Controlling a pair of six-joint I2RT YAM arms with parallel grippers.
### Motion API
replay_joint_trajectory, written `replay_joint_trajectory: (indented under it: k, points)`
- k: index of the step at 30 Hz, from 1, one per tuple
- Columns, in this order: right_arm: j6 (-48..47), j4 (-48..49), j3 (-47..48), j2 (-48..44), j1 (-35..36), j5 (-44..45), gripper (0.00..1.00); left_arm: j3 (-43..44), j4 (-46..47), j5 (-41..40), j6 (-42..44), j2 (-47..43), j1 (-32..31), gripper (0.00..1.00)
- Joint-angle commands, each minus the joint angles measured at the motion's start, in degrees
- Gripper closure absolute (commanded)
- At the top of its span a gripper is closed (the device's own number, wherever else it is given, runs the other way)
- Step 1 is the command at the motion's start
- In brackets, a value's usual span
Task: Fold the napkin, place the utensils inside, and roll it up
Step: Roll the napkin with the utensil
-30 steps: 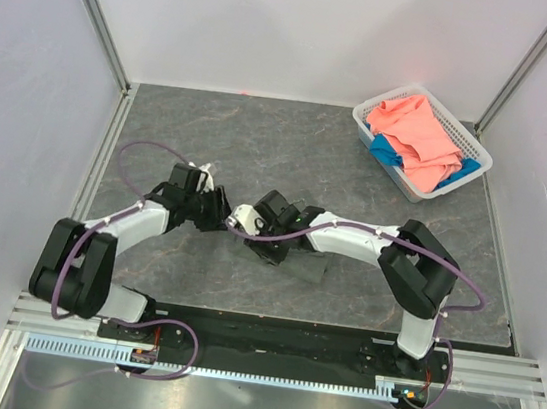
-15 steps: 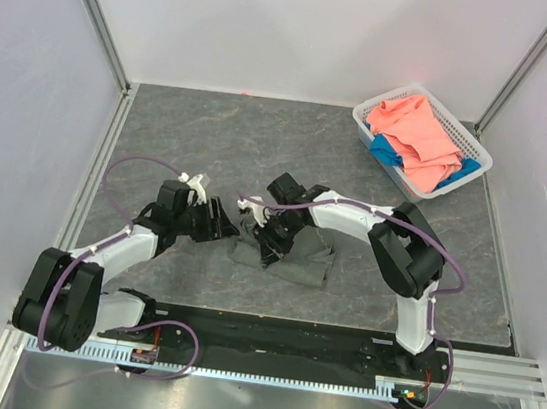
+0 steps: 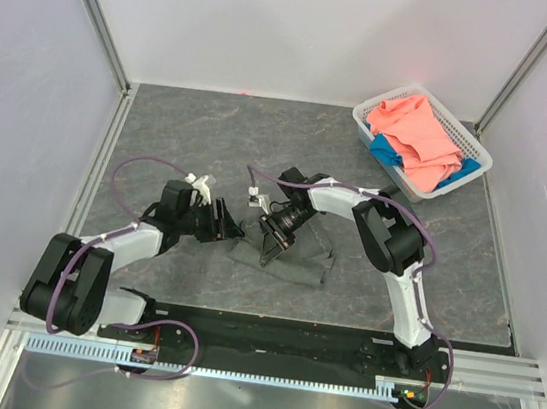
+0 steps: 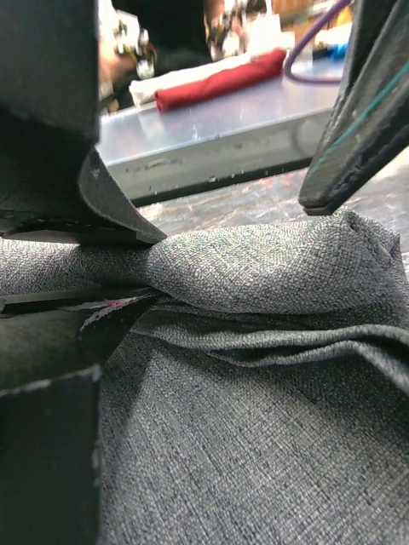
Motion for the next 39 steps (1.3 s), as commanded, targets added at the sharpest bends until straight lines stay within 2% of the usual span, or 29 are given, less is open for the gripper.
replay_joint_trajectory:
  k: [1,8,11,18,21,23,25,26,29,35,39]
  points:
    - [-2.5,-1.3,2.6,4.5,-0.2,-1.1,0.70,0.5,3.6,2.1,1.8,1.5,-0.3,0.38]
    - [-1.4,-1.7,4.3,7.5,-1.3,-2.2,0.72,0.8,5.2,4.3,1.9,4.3,-1.1,0.45]
    - [-1.3,-1.7,4.6,8.2,-1.6,-2.4,0.72,1.1,5.3,4.4,2.3,4.9,-1.5,0.51]
    - [-0.8,-1.5,5.1,8.1,-2.2,-2.0,0.70,2.1,3.5,4.1,2.3,7.3,-1.6,0.91]
    - [-0.1,-1.4,5.4,7.2,-2.3,-1.5,0.66,3.2,1.5,2.3,2.3,8.1,-1.6,0.98]
    - [0.7,-1.2,5.4,5.8,-2.4,-0.2,0.59,4.0,-0.1,1.1,2.3,8.5,-1.6,0.98]
    - [1.3,-1.0,5.2,3.7,-2.3,1.3,0.57,4.4,-1.3,1.0,2.0,8.8,-1.6,0.98]
    - [2.0,-0.7,5.0,2.9,-2.3,1.8,0.51,4.9,-1.7,0.9,2.0,9.0,-1.6,0.98]
    - [3.6,0.4,4.1,-1.0,-2.3,4.8,0.42,6.2,-3.9,-0.1,1.6,10.0,-1.6,0.98]
    - [7.2,4.9,-0.6,-12.1,-2.4,12.5,0.32,8.4,-7.6,-1.0,1.6,11.9,-1.6,0.98]
    - [10.2,7.1,-8.2,-23.0,-2.3,21.0,0.28,9.8,-10.7,-1.9,1.7,12.5,-1.5,0.98]
